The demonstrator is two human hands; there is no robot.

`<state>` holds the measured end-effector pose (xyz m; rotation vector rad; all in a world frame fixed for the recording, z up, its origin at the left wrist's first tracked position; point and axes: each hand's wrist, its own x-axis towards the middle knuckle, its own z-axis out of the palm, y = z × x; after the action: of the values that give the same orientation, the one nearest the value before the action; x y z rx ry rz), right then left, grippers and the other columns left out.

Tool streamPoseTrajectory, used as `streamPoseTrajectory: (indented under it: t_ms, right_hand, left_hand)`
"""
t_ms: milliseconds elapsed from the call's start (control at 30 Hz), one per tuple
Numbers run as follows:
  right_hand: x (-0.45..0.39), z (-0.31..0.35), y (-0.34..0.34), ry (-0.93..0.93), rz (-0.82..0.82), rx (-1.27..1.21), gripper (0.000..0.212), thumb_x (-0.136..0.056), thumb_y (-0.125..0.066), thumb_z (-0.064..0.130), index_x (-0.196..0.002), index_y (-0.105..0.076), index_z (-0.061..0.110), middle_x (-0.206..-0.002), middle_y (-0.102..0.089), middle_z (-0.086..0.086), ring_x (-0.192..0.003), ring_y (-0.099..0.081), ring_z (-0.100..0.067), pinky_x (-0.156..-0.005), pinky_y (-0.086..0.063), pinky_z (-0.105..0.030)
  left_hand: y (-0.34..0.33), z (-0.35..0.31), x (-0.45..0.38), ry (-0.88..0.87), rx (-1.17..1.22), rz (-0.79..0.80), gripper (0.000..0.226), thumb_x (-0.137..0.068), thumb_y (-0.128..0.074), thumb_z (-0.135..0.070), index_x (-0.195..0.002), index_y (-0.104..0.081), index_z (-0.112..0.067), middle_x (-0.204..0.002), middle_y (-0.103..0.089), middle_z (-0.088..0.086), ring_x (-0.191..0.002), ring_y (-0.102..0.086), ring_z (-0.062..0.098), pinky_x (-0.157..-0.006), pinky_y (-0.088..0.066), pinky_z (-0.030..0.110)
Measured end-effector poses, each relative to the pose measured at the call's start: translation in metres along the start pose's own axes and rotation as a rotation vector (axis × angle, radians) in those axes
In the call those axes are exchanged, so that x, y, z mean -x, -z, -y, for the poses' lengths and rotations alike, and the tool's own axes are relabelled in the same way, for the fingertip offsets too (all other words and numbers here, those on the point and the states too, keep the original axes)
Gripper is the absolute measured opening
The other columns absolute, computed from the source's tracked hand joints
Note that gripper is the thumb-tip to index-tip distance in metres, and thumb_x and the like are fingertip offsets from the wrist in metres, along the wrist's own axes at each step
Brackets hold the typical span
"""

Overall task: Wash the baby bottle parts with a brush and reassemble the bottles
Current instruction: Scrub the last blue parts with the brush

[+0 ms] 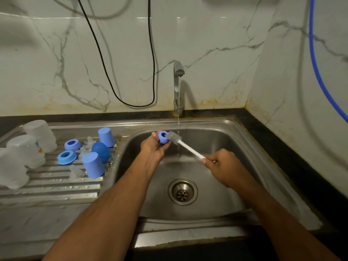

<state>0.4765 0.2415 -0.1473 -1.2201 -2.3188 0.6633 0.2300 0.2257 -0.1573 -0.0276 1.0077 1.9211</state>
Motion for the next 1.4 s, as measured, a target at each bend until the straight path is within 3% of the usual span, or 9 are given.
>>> streamPoseTrajectory:
  t_ms: [167, 267, 400, 500, 733, 900, 1000, 1167, 1400]
  right_hand:
    - [-0.013, -0.016, -0.002, -0.136, -0.11, 0.002, 0.029, -0.097, -0.062, 0.041, -0.096, -0.075, 0.015, -0.066, -0.06, 0.005, -0.061, -0.06, -0.008, -0.051, -0.04, -0.019]
    - [-0.013, -0.014, -0.001, -0.156, -0.111, -0.021, 0.029, -0.098, -0.063, 0.039, -0.094, -0.076, 0.014, -0.063, -0.059, 0.006, -0.06, -0.059, -0.008, -0.055, -0.041, -0.021]
    - [-0.012, -0.013, 0.004, -0.172, -0.159, -0.049, 0.029, -0.098, -0.062, 0.037, -0.092, -0.076, 0.011, -0.06, -0.057, 0.005, -0.057, -0.057, -0.01, -0.057, -0.04, -0.021]
    - [-0.014, -0.012, 0.007, -0.175, -0.172, -0.04, 0.028, -0.099, -0.061, 0.036, -0.095, -0.077, 0.013, -0.066, -0.06, 0.004, -0.062, -0.057, -0.01, -0.059, -0.039, -0.023]
    - [-0.015, -0.011, 0.008, -0.168, -0.187, -0.019, 0.027, -0.101, -0.059, 0.034, -0.1, -0.077, 0.014, -0.064, -0.053, 0.012, -0.059, -0.048, 0.002, -0.053, -0.033, -0.017]
    - [-0.02, -0.012, 0.005, -0.167, -0.187, -0.003, 0.028, -0.099, -0.06, 0.038, -0.105, -0.076, 0.016, -0.074, -0.06, 0.004, -0.069, -0.055, -0.013, -0.069, -0.043, -0.024]
    - [-0.021, -0.012, 0.002, -0.168, -0.181, 0.007, 0.028, -0.099, -0.06, 0.037, -0.104, -0.076, 0.016, -0.073, -0.059, 0.005, -0.07, -0.056, -0.014, -0.07, -0.043, -0.024]
    - [-0.021, -0.014, 0.001, -0.169, -0.189, 0.017, 0.029, -0.098, -0.062, 0.039, -0.106, -0.076, 0.015, -0.074, -0.059, 0.004, -0.069, -0.054, -0.014, -0.07, -0.043, -0.025]
    - [-0.019, -0.012, 0.003, -0.161, -0.177, 0.02, 0.03, -0.099, -0.061, 0.039, -0.11, -0.075, 0.015, -0.072, -0.057, 0.008, -0.063, -0.05, -0.003, -0.062, -0.039, -0.022]
  left_hand:
    - [-0.002, 0.007, 0.002, 0.013, -0.067, -0.008, 0.006, -0.099, -0.061, -0.012, -0.104, -0.063, -0.01, -0.126, -0.059, 0.023, -0.108, -0.064, 0.036, -0.074, -0.063, 0.044]
    - [0.003, 0.007, 0.006, 0.007, -0.116, -0.042, 0.044, -0.086, -0.077, -0.026, -0.117, -0.062, 0.001, -0.113, -0.069, 0.026, -0.094, -0.073, 0.033, -0.07, -0.064, 0.04]
    - [-0.005, 0.006, 0.016, 0.03, -0.143, 0.001, 0.051, -0.079, -0.083, -0.021, -0.119, -0.063, 0.004, -0.104, -0.073, 0.025, -0.091, -0.075, 0.033, -0.076, -0.064, 0.041]
    - [-0.016, 0.007, 0.019, 0.054, -0.141, 0.005, 0.043, -0.09, -0.074, -0.019, -0.124, -0.06, 0.004, -0.119, -0.067, 0.026, -0.106, -0.069, 0.036, -0.069, -0.064, 0.043]
    - [-0.038, 0.015, 0.018, 0.204, -0.108, -0.025, 0.023, -0.107, -0.042, -0.014, -0.121, -0.052, 0.002, -0.135, -0.051, 0.026, -0.127, -0.053, 0.04, -0.101, -0.051, 0.051]
    - [-0.028, 0.021, 0.002, 0.297, -0.057, -0.028, 0.04, -0.106, -0.05, -0.03, -0.14, -0.056, -0.01, -0.139, -0.059, 0.013, -0.099, -0.064, 0.032, -0.05, -0.06, 0.041]
    - [-0.023, 0.022, -0.005, 0.306, -0.027, -0.008, 0.042, -0.106, -0.047, -0.023, -0.143, -0.051, -0.004, -0.14, -0.057, 0.013, -0.086, -0.062, 0.031, -0.042, -0.057, 0.041]
    - [-0.027, 0.017, 0.0, 0.314, 0.026, 0.034, 0.038, -0.107, -0.045, -0.016, -0.13, -0.053, 0.012, -0.137, -0.057, 0.023, -0.126, -0.059, 0.031, -0.071, -0.061, 0.038]
    - [-0.019, 0.009, 0.0, 0.27, 0.163, 0.03, 0.023, -0.104, -0.038, 0.002, -0.121, -0.053, 0.006, -0.133, -0.054, 0.032, -0.118, -0.059, 0.045, -0.097, -0.054, 0.047]
